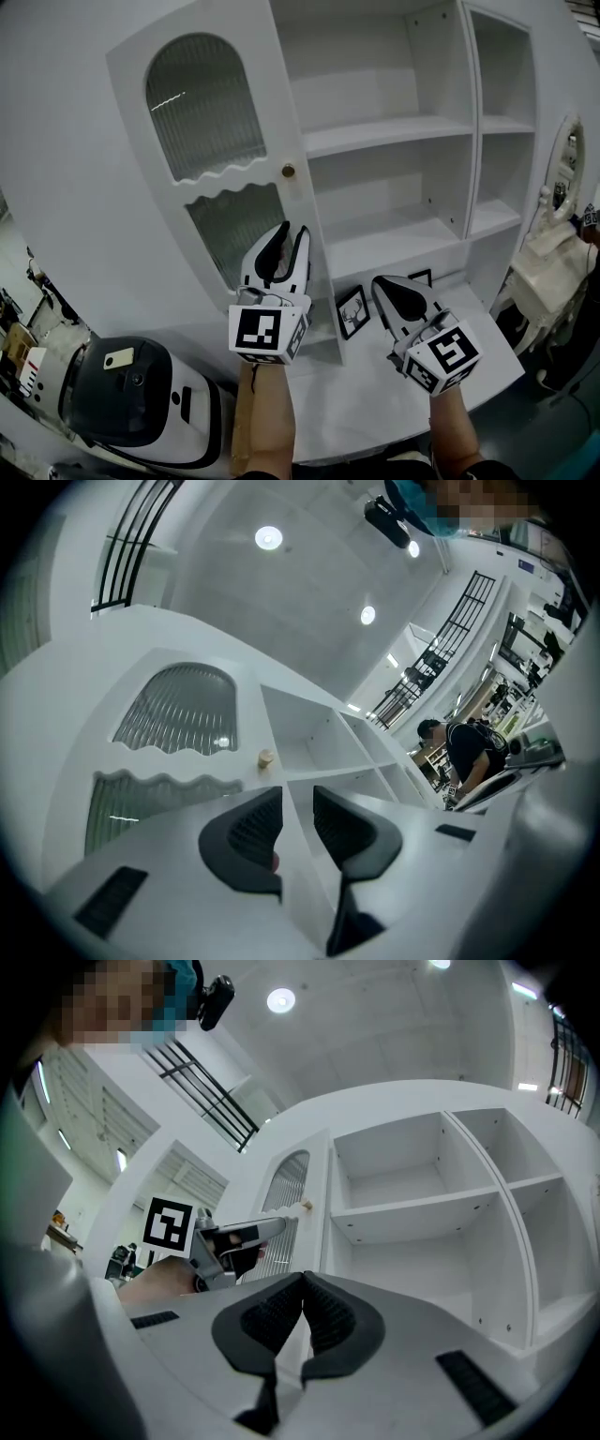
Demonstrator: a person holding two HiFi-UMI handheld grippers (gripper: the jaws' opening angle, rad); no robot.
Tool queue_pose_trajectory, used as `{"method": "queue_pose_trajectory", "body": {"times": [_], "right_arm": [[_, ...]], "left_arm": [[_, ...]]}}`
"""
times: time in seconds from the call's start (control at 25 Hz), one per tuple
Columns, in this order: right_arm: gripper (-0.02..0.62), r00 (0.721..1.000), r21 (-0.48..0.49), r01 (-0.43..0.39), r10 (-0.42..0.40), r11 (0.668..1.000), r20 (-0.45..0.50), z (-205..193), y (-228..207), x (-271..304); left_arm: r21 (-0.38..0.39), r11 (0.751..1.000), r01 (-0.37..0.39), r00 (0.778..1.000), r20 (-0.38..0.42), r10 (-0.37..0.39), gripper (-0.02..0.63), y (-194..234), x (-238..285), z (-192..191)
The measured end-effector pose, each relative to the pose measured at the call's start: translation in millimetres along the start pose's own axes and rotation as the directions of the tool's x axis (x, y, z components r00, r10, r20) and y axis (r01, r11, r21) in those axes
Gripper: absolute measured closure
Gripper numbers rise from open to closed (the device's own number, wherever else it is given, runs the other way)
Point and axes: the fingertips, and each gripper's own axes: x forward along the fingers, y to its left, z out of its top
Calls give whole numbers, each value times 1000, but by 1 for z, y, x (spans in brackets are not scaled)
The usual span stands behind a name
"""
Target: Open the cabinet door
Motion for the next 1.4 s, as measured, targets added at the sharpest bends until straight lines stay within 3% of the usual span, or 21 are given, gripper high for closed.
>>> {"method": "queue_pose_trajectory", "body": {"times": [0.68, 1.4], "right_arm": [[578, 999, 10, 40, -40, 999, -19, -6, -18, -15], [578, 998, -8, 46, -46, 999, -33, -11, -18, -9]], "left_arm": [[211, 969, -130, 991, 31, 126, 466, 28, 61, 21], [235, 952, -195, 981, 47, 190, 465, 51, 83, 22]]}}
